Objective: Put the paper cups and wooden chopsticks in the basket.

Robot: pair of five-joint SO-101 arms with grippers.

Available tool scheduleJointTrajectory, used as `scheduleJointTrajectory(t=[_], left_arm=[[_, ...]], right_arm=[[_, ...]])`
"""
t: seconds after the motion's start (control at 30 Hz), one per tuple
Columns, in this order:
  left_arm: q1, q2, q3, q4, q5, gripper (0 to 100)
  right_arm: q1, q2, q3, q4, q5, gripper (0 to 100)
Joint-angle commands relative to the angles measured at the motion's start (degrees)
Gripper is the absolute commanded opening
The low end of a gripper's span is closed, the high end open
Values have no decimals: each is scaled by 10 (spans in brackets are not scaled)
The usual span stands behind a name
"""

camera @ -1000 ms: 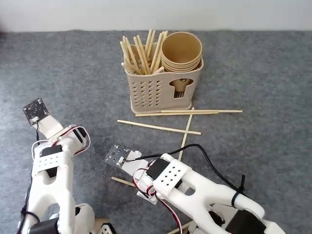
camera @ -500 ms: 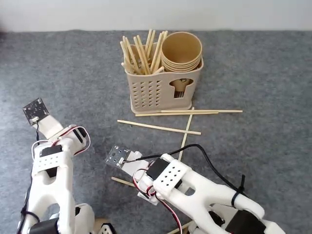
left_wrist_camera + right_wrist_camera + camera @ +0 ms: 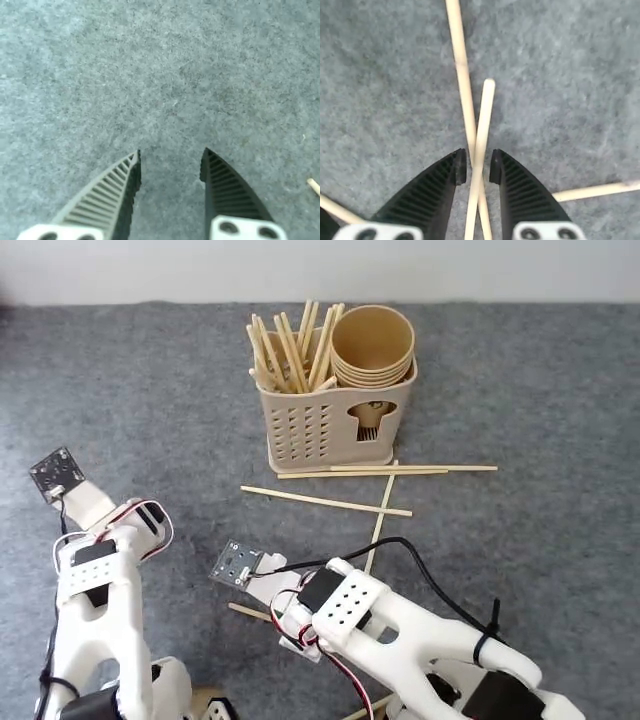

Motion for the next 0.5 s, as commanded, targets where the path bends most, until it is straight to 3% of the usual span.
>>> scheduleJointTrajectory(t=[0.0, 0.37, 0.47], left_arm=[[-2, -18, -15, -10, -6, 189], [0, -16, -15, -10, -6, 189], [0, -16, -15, -10, -6, 189]], right_arm=[[-4, -15, -19, -14, -2, 99], [-5, 131, -60, -51, -21, 99], [-5, 143, -72, -51, -17, 42]])
